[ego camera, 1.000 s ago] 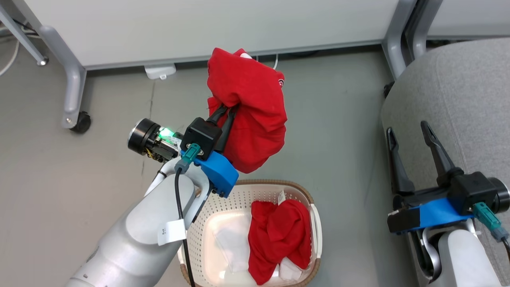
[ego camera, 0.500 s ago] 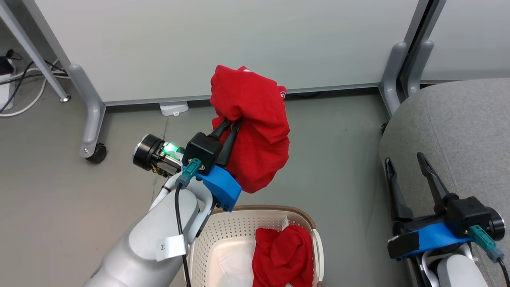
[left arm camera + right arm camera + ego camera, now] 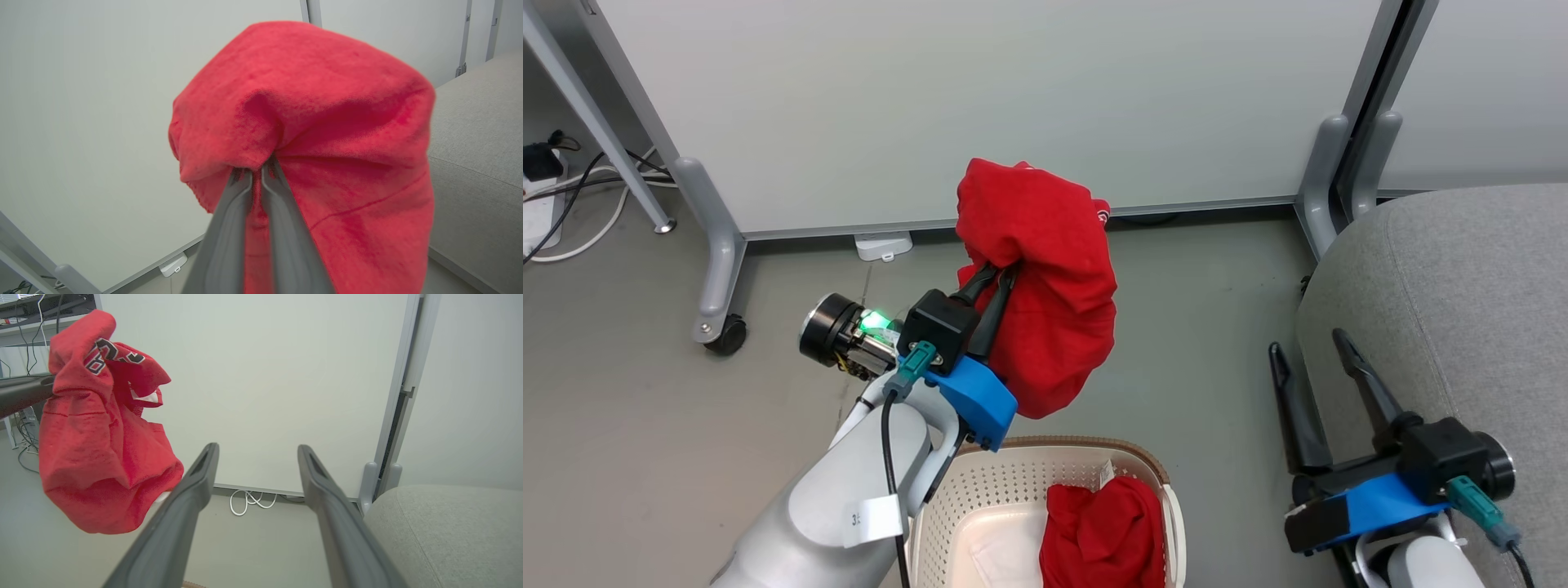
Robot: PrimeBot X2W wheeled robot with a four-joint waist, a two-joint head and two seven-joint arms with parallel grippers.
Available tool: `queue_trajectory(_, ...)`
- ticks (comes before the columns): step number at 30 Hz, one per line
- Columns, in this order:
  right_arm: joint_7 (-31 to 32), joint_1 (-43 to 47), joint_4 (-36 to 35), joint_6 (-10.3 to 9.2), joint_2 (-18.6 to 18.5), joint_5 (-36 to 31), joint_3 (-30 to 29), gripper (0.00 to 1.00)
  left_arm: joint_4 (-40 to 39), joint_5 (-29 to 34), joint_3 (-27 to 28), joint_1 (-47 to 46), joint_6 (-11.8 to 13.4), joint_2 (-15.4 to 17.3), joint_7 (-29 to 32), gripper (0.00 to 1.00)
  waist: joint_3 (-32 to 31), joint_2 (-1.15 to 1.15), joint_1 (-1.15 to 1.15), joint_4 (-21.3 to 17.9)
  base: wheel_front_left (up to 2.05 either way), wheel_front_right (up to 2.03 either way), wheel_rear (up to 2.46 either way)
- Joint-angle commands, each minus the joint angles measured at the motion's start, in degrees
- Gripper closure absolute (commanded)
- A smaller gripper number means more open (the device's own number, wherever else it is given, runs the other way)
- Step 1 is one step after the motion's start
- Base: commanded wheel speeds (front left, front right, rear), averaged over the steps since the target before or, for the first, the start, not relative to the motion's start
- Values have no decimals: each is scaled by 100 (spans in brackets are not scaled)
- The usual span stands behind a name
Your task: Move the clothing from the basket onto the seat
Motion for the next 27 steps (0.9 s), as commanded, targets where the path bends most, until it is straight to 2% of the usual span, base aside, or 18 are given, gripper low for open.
queue_trajectory(1, -22, 43, -24, 1, -23, 47, 82, 0, -18, -11, 12, 48, -5, 10, -29, 100, 3, 0, 0, 5, 0, 0, 0)
queue_trajectory(18, -22, -737, 199, 1, -23, 205, 1626, 0, -19, 22, -69, -150, -36, -41, -29, 100, 159, 0, 0, 81, 0, 0, 0)
queue_trajectory(27, -22, -1400, 707, 1, -24, 275, 2003, 0, -68, 100, -146, -311, -76, -163, -29, 100, 322, 0, 0, 209, 0, 0, 0)
